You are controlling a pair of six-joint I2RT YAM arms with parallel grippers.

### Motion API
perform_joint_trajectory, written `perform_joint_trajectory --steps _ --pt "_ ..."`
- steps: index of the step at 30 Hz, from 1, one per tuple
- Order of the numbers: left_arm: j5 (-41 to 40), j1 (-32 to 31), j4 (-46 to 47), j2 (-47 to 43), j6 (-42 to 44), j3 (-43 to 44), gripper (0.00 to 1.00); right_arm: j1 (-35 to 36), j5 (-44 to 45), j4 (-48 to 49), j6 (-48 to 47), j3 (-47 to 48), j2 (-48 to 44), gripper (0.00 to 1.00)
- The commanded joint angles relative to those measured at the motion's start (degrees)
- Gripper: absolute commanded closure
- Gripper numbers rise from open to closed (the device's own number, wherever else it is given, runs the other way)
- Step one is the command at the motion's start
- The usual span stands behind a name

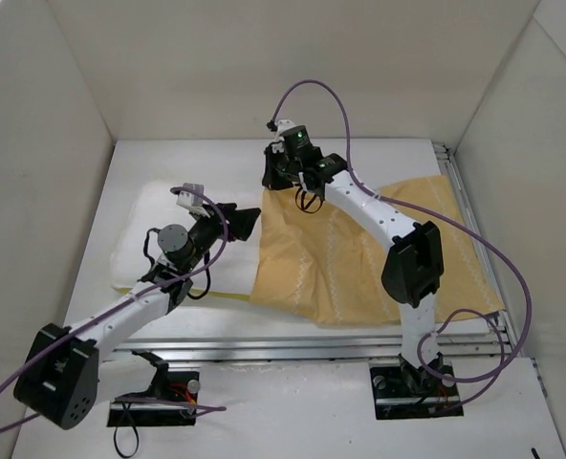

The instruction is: Put the pillow into the pillowcase

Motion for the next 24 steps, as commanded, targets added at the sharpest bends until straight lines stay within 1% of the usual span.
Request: perform_joint_trajectory --steps 1,2,3,5,7,8,10,11,14,16,20,24 --pt "6.08 0.41 -13.8 -6.97 10.33 4.15 0.21 -0.04 -2.36 3.91 0.82 4.9 0.75 1.0" --pt "10.19 0.42 -15.3 -8.81 11.13 3.72 0.21 0.05 -2.62 4.0 1.08 5.26 1.1 1.0" --pt "12.14 0.42 -15.14 -9.35 11.83 3.19 0.21 0.05 -2.54 4.0 1.17 5.96 1.37 1.0" --pt "16.62 0.42 -14.35 -8.57 12.01 1.27 0.21 0.22 -3.07 3.91 1.35 6.49 1.81 1.0" --pt "19.35 0.42 -13.47 -6.65 11.14 -0.06 0.21 0.14 -3.24 3.91 1.26 6.84 1.98 1.0" --pt "22.33 0.42 -10.51 -6.02 10.61 -1.89 0.21 0.14 -3.33 4.0 1.26 6.85 1.9 1.0" --pt "24.81 0.42 -6.45 -4.53 8.86 -4.18 0.21 0.22 -3.15 3.91 1.0 6.76 1.64 1.0" --pt "25.43 0.42 -4.35 -4.09 8.24 -5.85 0.21 0.14 -3.15 3.91 0.91 6.67 1.63 1.0" --pt "26.39 0.42 -5.29 -2.86 8.06 -6.39 0.21 0.14 -2.89 3.91 0.73 6.14 1.11 1.0" --pt "27.1 -1.5 -4.85 -2.68 8.15 -6.65 0.22 0.14 -2.54 3.83 0.56 6.14 1.11 1.0" --pt "24.91 -3.44 -5.03 -1.8 7.54 -7.53 0.22 0.14 -2.54 3.91 0.73 6.41 1.19 1.0" --pt "24.55 -3.98 -1.69 0.48 5.34 -8.85 0.23 0.23 -2.63 3.91 0.73 6.67 1.9 1.0"
